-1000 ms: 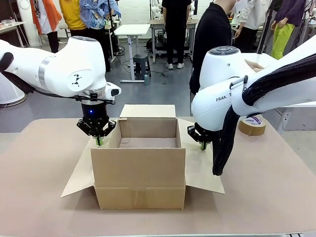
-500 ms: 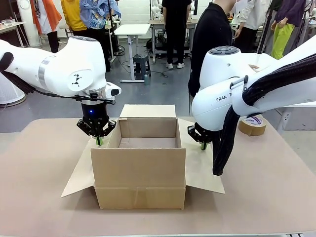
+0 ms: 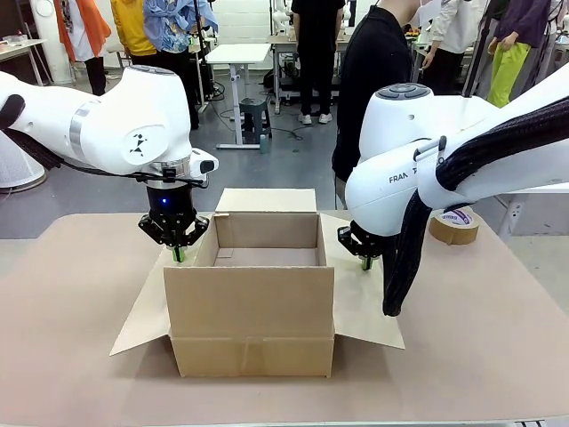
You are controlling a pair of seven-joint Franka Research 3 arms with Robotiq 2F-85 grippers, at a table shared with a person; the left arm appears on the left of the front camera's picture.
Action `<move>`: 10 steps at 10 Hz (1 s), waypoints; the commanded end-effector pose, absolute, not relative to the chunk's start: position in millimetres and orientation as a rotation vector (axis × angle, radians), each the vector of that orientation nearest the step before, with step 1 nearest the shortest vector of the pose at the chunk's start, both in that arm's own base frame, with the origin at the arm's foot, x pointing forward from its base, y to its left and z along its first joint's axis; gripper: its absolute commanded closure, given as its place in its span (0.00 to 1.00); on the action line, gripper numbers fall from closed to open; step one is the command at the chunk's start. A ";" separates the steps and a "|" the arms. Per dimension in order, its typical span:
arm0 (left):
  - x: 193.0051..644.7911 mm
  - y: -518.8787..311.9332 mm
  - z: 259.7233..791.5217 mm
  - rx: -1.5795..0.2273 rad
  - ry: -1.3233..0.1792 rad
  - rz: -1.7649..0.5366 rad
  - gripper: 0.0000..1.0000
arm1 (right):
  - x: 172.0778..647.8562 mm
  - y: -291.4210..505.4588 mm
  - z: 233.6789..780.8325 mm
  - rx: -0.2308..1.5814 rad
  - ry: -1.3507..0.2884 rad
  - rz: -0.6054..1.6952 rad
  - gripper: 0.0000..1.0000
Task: Wrap the clocks to prevent damage.
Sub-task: Once the human has placed the objects inside and stepped back, release both hands from the side flaps of the Package Box.
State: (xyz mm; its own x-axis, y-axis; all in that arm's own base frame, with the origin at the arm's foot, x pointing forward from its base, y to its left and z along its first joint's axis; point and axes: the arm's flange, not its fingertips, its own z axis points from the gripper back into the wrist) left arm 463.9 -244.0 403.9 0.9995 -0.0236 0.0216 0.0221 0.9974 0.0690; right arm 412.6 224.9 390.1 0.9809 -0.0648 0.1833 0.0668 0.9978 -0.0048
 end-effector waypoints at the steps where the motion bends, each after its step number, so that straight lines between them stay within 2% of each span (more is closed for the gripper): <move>1: 463.8 -244.7 402.5 0.088 -0.031 -0.013 1.00 | 412.2 225.4 389.1 -0.013 -0.183 -0.066 0.99; 10: 463.8 -244.7 402.5 0.088 -0.031 -0.013 1.00 | 412.2 225.4 389.1 -0.013 -0.183 -0.066 0.99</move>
State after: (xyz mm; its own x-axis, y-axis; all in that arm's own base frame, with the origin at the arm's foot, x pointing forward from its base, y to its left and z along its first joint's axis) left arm 463.9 -244.0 403.9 0.9995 -0.0236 0.0216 0.0221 0.9974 0.0690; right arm 412.6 224.9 390.1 0.9809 -0.0648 0.1833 0.0668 0.9978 -0.0048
